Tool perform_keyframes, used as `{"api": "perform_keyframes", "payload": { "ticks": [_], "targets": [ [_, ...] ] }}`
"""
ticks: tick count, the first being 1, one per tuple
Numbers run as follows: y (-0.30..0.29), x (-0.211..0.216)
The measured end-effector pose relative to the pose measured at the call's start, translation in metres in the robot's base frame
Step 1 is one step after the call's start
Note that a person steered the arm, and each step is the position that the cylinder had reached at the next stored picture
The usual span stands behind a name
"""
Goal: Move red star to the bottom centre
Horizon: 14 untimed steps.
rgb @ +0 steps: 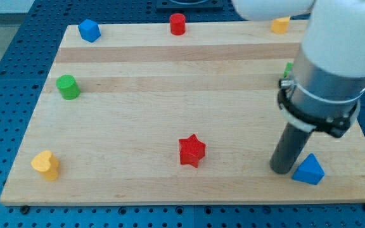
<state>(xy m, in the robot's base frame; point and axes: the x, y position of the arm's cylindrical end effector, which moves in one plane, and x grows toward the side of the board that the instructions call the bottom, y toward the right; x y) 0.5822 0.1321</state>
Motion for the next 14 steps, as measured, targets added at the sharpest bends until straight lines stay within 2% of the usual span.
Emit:
{"api": "perform_keyframes", "payload": {
  "ticks": [1,2,4,5,6,7,8,10,14],
  "targets": [
    [-0.010,0.027],
    [0.003,0.029],
    [0.040,0.002],
    [0.032,0.002],
    [-0.010,-0.019],
    [-0.022,-0.075],
    [-0.068,-0.090],
    [-0.130,-0.073],
    [-0.138,-0.047]
  ]
}}
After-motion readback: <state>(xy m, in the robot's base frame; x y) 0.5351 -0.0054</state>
